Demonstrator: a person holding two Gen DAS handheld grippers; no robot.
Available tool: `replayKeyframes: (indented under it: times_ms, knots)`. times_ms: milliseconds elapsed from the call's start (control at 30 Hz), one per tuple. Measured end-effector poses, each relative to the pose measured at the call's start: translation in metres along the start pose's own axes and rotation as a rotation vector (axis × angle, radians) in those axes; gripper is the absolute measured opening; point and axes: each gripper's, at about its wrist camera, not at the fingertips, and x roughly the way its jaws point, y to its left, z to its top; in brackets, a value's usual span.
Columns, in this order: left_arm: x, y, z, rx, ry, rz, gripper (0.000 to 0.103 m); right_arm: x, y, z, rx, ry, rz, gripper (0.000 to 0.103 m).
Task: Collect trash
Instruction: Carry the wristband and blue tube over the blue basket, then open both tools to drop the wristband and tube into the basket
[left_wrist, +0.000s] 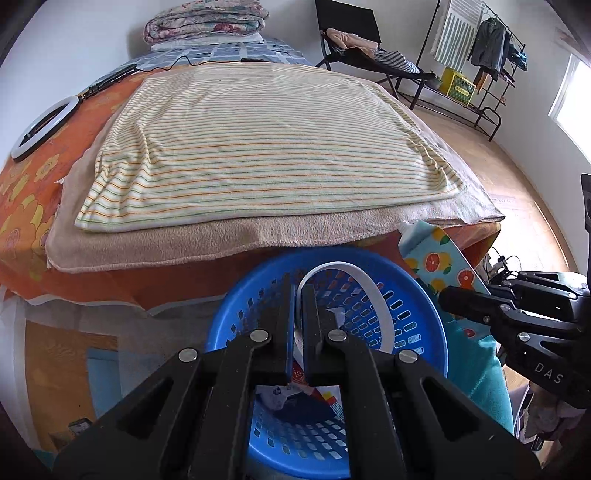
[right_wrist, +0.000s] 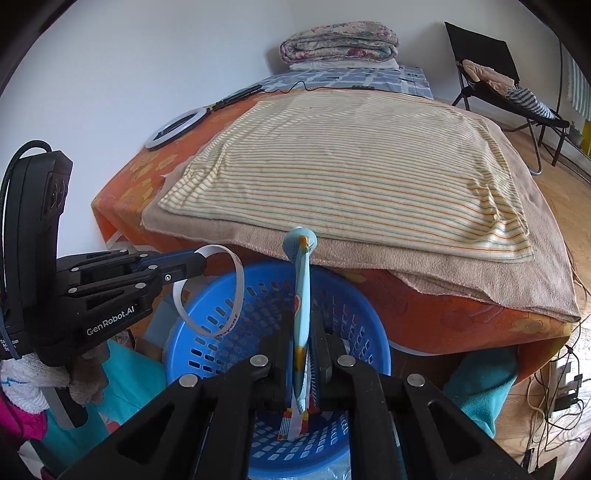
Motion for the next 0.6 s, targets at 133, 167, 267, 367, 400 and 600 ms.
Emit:
replayKeyframes:
  times_ms: [133, 167, 267, 367, 400, 600]
  knots:
    - [0.009, 0.004, -0.01, -0.021, 0.037, -0.012, 0.001, 0.009, 0.0, -0.015, 0.015, 0.032, 0.004, 0.005]
    - [0.011, 0.005, -0.013, -0.029, 0.046, -0.016, 0.001, 0.01, 0.0, -0.018, 0.022, 0.039, 0.006, 0.005]
    - [0.016, 0.009, -0.019, -0.042, 0.067, -0.014, 0.001, 0.016, -0.003, -0.025, 0.045, 0.056, 0.009, 0.005]
    - [0.018, 0.009, -0.021, -0.029, 0.069, 0.005, 0.001, 0.021, -0.003, -0.031, 0.056, 0.07, 0.007, 0.005]
    - [0.018, 0.009, -0.021, -0.027, 0.068, 0.011, 0.001, 0.022, -0.003, -0.032, 0.056, 0.074, 0.004, 0.005]
    - [0.023, 0.008, -0.024, -0.026, 0.081, 0.029, 0.001, 0.029, -0.005, -0.036, 0.066, 0.091, 0.0, 0.005]
